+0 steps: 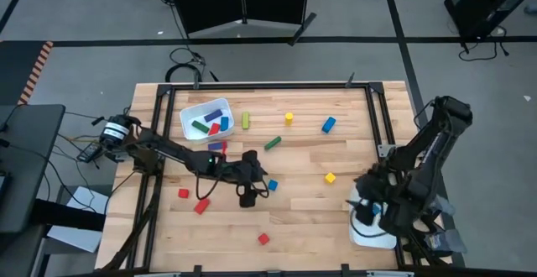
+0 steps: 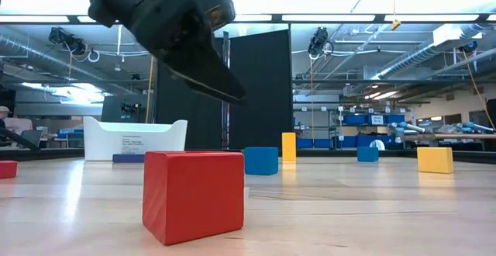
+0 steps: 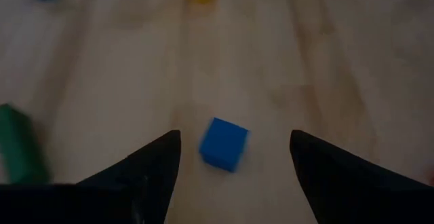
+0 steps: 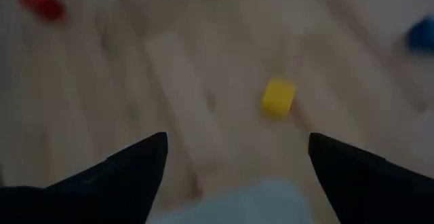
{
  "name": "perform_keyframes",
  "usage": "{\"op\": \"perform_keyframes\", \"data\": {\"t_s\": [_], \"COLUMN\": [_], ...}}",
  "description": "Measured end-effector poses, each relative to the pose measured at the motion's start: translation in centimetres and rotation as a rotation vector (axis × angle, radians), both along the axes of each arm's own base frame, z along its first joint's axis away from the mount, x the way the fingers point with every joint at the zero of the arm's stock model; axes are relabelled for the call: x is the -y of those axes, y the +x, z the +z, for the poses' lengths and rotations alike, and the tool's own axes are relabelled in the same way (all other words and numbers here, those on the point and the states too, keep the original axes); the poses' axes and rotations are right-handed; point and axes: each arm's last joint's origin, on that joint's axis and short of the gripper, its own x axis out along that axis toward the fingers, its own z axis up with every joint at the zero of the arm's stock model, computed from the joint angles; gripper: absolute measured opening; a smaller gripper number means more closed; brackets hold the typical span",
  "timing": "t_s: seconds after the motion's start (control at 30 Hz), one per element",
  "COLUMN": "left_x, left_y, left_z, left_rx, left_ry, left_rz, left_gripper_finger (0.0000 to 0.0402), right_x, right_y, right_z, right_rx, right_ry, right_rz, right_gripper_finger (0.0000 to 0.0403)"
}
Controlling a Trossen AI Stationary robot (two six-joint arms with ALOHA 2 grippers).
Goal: Sort blocks by size
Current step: Put the large green block into the top white bin
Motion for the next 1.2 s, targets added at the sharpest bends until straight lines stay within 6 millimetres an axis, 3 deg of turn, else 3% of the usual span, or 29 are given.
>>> {"op": "perform_keyframes", "data": {"t_s": [0.17, 0.4, 0.57, 0.97, 1.1, 1.2], "left_x": [-1.8, -7.1, -9.1, -11.0, -11.6, -11.8], "left_y": [0.2, 0.7, 1.1, 2.9, 3.8, 4.0], "left_z": [0.2, -0.5, -1.8, -7.0, -7.6, -7.6], "left_rx": [0.019, 0.009, -0.029, -0.08, -0.057, -0.043], "left_ry": [0.001, -0.016, -0.048, -0.036, -0.038, -0.035], "left_rz": [0.175, 0.393, 0.375, 0.396, 0.415, 0.428], "left_gripper_finger": [0.0284, 0.0284, 0.0284, 0.028, 0.0236, 0.0162], "right_x": [1.6, 1.7, 1.7, 1.9, 2.5, 3.2], "right_y": [3.1, 6.6, 7.4, 7.6, 8.0, 8.4], "right_z": [0.0, 1.0, 1.4, 1.6, 1.7, 1.7], "right_rx": [0.033, 0.187, 0.231, 0.256, 0.264, 0.259], "right_ry": [-0.074, -0.107, -0.124, -0.183, -0.214, -0.224], "right_rz": [-0.005, 0.133, 0.173, 0.176, 0.14, 0.113], "right_gripper_finger": [0.0325, 0.0287, 0.0274, 0.0272, 0.0265, 0.026]}}
